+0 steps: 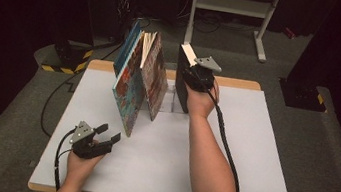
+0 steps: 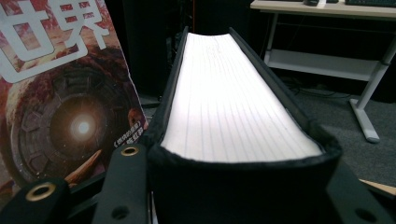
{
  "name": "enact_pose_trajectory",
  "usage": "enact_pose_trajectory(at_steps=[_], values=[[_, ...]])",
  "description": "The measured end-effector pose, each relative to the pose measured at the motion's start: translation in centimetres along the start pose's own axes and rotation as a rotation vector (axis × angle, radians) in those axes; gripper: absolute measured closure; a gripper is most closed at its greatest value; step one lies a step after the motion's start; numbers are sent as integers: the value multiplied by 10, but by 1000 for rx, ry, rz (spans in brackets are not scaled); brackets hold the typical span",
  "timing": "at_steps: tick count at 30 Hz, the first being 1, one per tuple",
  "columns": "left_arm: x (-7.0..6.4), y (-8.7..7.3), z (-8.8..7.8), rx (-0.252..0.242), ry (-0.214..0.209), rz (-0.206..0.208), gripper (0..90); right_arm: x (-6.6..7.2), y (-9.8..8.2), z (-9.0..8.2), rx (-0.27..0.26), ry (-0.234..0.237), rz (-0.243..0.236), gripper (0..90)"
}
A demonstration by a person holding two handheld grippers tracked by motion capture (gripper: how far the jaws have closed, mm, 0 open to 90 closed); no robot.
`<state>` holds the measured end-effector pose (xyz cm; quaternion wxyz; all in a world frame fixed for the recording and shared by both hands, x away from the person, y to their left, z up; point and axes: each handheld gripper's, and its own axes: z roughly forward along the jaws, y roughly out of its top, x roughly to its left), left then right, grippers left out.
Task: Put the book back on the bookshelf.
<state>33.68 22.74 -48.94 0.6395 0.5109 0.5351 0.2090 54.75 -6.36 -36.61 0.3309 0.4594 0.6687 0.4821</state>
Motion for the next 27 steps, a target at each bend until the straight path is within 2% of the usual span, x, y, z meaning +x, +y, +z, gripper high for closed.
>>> enact_pose_trajectory(at_steps=[4,7,8,9,13,17,19,21,23,24,27], values=[[1,0,0,-3,-1,2,321,1,-7,2,12,-3,7,538],[0,0,1,-4,-2,-14,322,1,-12,1,-1,-1,-3,537],[-1,-1,1,3,-4,-3,322,1,-13,0,-6,-1,-2,535],[-2,-1,2,-5,-5,-15,322,1,-15,-1,-6,1,0,534],[-2,-1,1,-3,-5,-15,322,1,-20,-3,-14,0,-7,526],[-1,0,0,3,-5,1,322,5,-25,-5,-19,-9,-19,519],[-1,0,0,6,-5,4,323,5,-25,-6,-14,-8,0,516],[-1,0,0,6,-6,6,323,5,-25,-5,-16,-7,-2,509],[-1,0,0,2,-5,1,323,3,-25,-6,-16,2,2,486],[-1,0,0,1,-5,-1,322,2,-25,-7,-6,18,25,467],[-2,-1,1,-2,-4,-10,323,1,-28,-11,9,42,15,429]])
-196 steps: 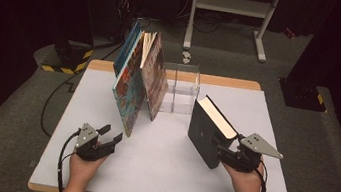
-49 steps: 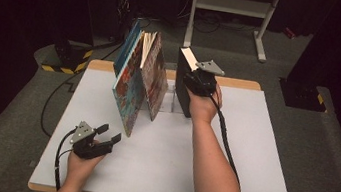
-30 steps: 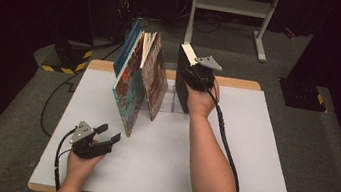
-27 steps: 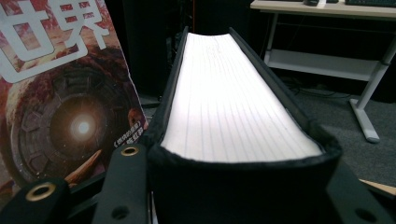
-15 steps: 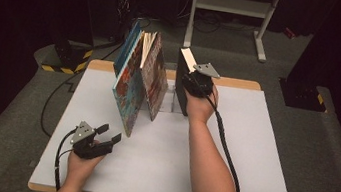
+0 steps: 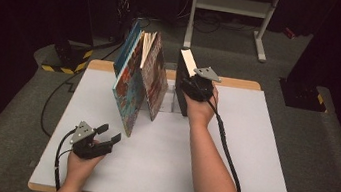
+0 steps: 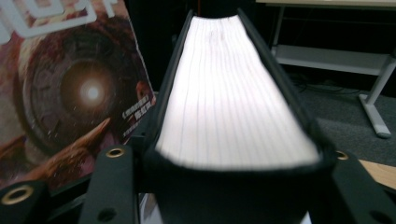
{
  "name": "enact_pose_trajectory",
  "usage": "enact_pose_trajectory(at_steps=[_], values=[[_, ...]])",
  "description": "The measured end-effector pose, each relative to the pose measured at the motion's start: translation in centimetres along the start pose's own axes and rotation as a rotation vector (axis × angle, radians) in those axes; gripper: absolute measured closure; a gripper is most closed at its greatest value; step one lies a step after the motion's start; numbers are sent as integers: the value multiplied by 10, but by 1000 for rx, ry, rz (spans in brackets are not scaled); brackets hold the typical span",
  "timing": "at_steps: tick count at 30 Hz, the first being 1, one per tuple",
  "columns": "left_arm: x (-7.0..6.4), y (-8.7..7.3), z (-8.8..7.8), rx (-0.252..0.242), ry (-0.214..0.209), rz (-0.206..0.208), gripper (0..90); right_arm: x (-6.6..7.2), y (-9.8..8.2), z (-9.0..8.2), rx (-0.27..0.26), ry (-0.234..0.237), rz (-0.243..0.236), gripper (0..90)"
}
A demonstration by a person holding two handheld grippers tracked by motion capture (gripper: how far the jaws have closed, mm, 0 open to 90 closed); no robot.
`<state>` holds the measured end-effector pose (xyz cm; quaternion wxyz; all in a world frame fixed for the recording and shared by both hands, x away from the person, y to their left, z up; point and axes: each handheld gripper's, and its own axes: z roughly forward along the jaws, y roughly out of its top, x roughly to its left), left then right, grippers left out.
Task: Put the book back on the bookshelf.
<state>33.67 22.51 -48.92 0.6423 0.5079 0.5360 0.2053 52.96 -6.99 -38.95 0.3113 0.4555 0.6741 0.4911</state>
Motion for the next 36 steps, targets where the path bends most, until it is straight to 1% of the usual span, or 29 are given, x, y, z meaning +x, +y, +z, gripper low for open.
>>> enact_pose_trajectory(at_steps=[4,7,11,14,17,19,21,25,30,32,34,36], values=[[0,0,0,3,1,3,323,-4,-7,-11,16,34,-3,419],[0,0,0,2,2,0,323,-7,-12,-19,19,55,-6,426],[0,-1,0,4,1,10,324,-11,-18,-28,24,83,-2,447],[0,-1,0,5,3,13,324,-16,-21,-32,29,112,10,471],[1,-1,0,16,5,23,324,-20,-24,-34,26,126,-6,500],[1,-1,0,18,6,26,324,-22,-25,-34,23,137,-3,506],[1,-1,1,13,7,17,324,-21,-25,-34,26,134,1,510],[1,-1,1,13,7,17,324,-18,-25,-34,29,120,1,519],[1,-1,0,19,6,29,324,-14,-24,-33,30,102,2,522],[1,-1,1,15,5,22,324,-11,-23,-32,32,98,-4,522],[0,-1,1,8,5,12,324,-9,-22,-31,31,93,-2,521],[0,-1,1,8,5,11,325,-8,-22,-30,31,90,1,520]])
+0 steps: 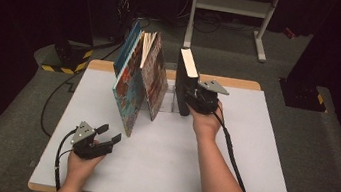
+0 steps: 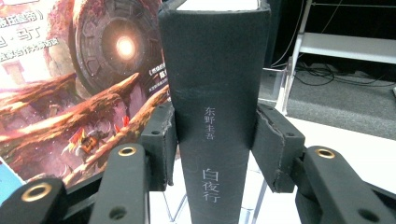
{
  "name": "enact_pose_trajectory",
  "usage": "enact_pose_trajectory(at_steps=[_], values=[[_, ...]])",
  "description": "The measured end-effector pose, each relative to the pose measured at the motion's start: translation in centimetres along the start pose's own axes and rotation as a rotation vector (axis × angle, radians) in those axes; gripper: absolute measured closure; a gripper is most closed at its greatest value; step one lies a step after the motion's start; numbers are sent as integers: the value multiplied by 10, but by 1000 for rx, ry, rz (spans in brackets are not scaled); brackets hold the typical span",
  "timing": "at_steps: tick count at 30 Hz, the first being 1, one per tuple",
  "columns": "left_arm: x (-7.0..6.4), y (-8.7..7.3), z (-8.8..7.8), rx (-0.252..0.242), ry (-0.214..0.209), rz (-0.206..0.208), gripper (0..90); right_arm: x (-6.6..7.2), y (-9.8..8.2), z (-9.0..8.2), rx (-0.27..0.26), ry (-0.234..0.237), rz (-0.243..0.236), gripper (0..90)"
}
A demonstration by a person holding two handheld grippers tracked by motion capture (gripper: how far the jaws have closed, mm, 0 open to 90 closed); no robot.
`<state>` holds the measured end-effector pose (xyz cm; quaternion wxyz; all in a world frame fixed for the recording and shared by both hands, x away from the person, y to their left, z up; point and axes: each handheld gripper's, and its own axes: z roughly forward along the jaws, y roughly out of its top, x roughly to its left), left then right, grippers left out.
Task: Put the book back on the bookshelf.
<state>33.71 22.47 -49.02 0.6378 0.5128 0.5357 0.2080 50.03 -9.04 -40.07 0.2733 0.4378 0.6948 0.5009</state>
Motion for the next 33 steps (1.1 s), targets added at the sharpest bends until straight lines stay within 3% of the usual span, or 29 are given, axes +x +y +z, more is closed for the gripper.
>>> enact_pose_trajectory(at_steps=[24,33], values=[[0,0,0,9,-2,12,325,15,3,8,6,-18,28,507],[0,-1,1,10,-3,17,325,18,4,8,8,-10,71,493]])
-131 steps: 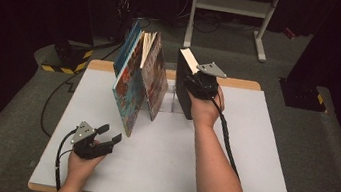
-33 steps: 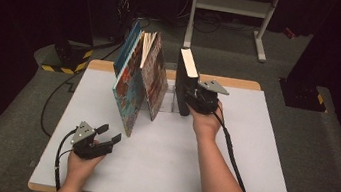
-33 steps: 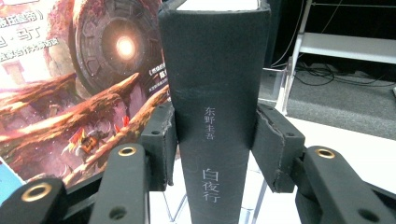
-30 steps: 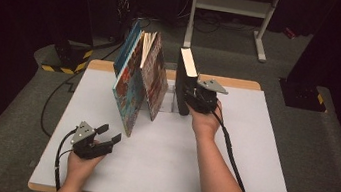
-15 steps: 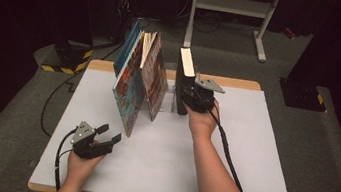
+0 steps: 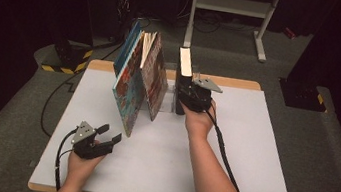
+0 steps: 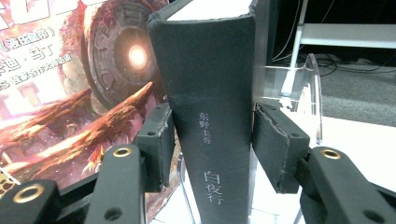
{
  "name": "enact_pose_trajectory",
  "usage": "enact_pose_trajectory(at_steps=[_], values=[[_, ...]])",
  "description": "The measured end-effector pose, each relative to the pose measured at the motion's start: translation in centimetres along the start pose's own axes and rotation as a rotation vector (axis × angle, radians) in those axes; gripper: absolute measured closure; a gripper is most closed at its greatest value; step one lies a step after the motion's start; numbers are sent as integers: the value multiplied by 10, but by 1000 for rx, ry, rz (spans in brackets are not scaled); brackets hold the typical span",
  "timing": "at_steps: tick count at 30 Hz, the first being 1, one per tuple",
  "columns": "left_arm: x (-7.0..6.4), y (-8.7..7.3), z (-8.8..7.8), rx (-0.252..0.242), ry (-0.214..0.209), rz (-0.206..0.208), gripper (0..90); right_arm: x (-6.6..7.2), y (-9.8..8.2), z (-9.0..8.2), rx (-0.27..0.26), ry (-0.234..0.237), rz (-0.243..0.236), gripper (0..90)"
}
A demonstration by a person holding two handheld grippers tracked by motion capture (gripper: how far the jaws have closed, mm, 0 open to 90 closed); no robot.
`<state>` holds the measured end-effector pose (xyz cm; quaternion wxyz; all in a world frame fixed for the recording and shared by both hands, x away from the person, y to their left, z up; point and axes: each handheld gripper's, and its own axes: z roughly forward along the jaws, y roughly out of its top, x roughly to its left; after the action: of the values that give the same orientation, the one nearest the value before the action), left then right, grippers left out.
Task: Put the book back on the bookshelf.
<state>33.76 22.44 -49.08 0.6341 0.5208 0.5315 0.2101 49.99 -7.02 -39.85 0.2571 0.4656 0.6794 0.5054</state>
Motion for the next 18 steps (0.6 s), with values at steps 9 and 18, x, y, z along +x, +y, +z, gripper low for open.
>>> enact_pose_trajectory(at_steps=[9,18], values=[[-1,0,1,-8,0,-18,326,8,3,3,15,3,15,485],[-2,0,1,-9,-2,-19,326,8,3,3,12,3,19,481]])
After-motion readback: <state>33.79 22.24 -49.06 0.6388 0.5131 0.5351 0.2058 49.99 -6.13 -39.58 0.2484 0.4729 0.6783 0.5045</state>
